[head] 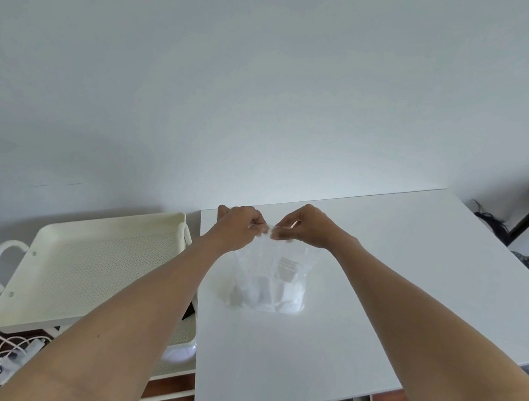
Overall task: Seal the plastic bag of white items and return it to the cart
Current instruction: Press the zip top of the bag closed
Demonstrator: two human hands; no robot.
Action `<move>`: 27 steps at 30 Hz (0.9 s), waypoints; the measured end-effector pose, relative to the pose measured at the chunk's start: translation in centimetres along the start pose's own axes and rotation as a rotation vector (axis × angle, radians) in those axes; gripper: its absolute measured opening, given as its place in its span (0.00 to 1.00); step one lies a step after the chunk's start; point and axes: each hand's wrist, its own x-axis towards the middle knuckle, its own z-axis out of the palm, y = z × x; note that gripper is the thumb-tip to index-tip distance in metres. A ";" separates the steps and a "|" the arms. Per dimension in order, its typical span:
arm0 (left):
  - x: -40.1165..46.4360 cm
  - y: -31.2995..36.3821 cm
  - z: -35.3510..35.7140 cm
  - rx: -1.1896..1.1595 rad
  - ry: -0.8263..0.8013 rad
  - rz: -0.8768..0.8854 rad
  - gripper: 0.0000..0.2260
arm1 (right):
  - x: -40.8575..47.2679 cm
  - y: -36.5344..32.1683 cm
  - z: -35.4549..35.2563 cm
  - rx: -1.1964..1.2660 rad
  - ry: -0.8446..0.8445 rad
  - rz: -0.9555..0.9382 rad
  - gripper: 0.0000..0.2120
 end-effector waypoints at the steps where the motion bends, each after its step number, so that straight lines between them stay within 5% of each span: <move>1: 0.0 0.0 0.1 0.019 0.027 -0.007 0.08 | -0.2 0.1 -0.3 -0.003 -0.004 0.006 0.10; 27: 0.8 1.1 1.6 0.023 0.007 0.059 0.07 | -1.0 1.9 -1.2 -0.027 0.121 0.040 0.04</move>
